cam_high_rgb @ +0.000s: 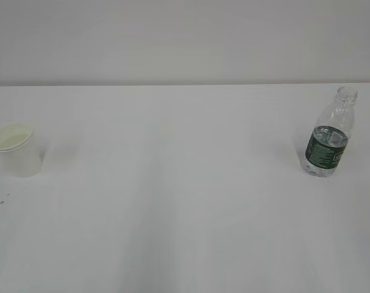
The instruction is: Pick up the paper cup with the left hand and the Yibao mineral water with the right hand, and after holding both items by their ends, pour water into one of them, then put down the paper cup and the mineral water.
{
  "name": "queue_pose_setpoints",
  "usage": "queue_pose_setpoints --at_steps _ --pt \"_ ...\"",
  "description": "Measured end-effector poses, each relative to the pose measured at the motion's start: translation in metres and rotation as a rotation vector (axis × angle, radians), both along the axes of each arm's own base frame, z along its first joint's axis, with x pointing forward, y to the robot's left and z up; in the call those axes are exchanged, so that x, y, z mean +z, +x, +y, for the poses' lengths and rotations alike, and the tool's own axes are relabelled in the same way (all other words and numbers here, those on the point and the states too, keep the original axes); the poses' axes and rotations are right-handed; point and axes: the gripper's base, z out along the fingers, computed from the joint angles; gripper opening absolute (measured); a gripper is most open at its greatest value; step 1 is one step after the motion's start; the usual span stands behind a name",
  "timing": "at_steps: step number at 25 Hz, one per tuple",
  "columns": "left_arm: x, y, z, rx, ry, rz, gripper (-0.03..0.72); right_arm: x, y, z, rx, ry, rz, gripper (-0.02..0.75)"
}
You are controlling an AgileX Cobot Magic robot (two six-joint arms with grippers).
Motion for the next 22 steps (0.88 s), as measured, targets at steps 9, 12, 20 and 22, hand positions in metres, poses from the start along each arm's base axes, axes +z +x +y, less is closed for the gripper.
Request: queue_pose_setpoints --at_steps 9,12,20,22 --pt "-0.001 -0.012 -0.003 -0.029 -0.009 -0.045 0.394 -0.003 -0.015 0.001 0.018 0.018 -0.022 0.519" --pt "-0.002 -0.018 -0.004 -0.036 -0.006 -0.064 0.389 -0.004 -0.021 0.001 0.023 0.014 -0.043 0.519" --pt "-0.005 -0.037 -0.004 -0.041 0.006 -0.149 0.375 -0.007 -0.027 0.001 0.024 0.019 -0.054 0.518" --pt "-0.007 -0.041 -0.005 -0.044 0.01 -0.157 0.373 -0.009 -0.026 0.001 0.032 0.018 -0.04 0.518"
